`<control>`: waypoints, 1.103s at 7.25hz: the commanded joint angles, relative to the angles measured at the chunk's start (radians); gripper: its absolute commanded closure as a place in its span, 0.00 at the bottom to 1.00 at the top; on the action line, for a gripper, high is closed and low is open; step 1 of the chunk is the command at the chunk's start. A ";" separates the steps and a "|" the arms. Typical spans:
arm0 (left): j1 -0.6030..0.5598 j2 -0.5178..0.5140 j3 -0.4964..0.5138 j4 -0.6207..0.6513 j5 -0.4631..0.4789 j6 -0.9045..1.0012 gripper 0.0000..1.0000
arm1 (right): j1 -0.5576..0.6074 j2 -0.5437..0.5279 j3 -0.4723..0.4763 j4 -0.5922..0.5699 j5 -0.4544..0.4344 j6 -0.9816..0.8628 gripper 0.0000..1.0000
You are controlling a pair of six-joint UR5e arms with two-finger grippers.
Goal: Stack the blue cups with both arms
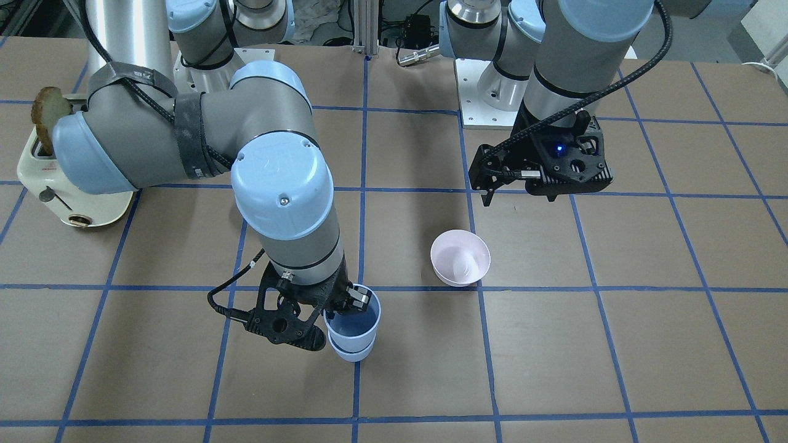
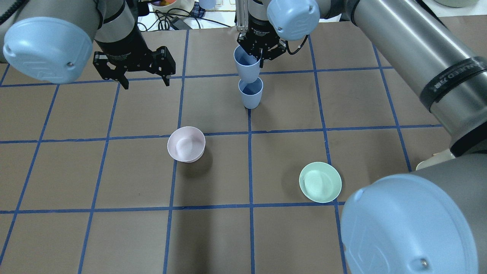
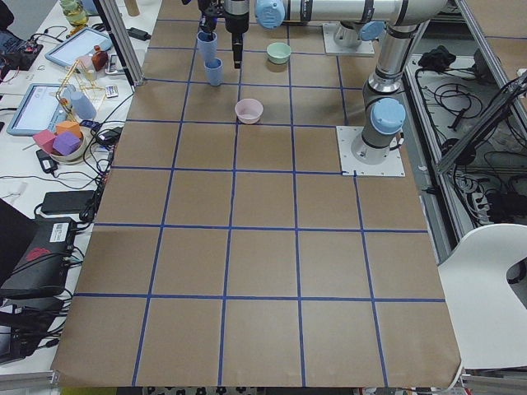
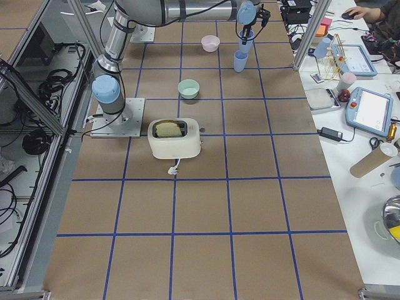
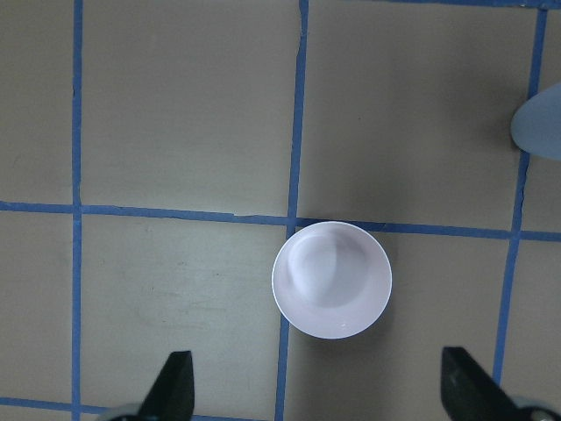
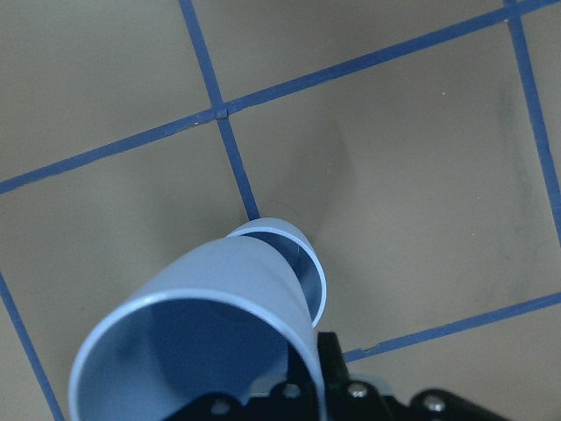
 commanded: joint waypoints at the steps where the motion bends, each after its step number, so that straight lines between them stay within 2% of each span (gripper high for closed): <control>1: 0.000 0.000 0.000 -0.001 0.003 0.000 0.00 | 0.004 0.009 -0.004 0.012 0.004 0.003 1.00; 7: 0.002 0.000 0.002 0.001 -0.006 0.000 0.00 | -0.001 0.043 0.015 0.009 0.006 -0.013 1.00; 8: 0.000 0.000 0.002 0.001 -0.006 0.000 0.00 | -0.001 0.055 0.016 0.008 0.012 -0.013 0.96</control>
